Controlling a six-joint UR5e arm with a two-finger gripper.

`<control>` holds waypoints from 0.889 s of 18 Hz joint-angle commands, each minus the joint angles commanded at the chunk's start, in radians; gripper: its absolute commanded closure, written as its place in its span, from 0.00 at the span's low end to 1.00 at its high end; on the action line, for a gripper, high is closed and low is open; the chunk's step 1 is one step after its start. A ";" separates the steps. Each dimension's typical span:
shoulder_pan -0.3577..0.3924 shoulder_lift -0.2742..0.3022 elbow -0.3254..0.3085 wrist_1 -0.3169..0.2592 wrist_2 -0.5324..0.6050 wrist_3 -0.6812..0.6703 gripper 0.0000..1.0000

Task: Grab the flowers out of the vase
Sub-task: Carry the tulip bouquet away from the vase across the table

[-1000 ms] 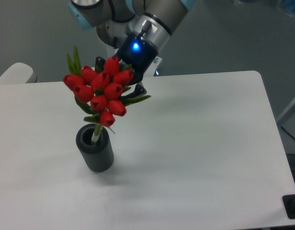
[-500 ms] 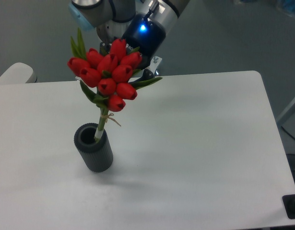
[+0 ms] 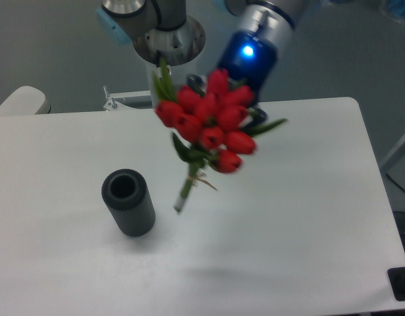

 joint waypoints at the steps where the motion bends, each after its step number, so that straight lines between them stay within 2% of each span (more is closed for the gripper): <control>1: 0.006 -0.028 0.017 0.002 0.020 0.002 0.72; 6: 0.012 -0.131 0.087 -0.001 0.117 0.070 0.72; 10: 0.023 -0.197 0.160 -0.002 0.123 0.083 0.72; 16: 0.051 -0.220 0.155 0.000 0.123 0.147 0.72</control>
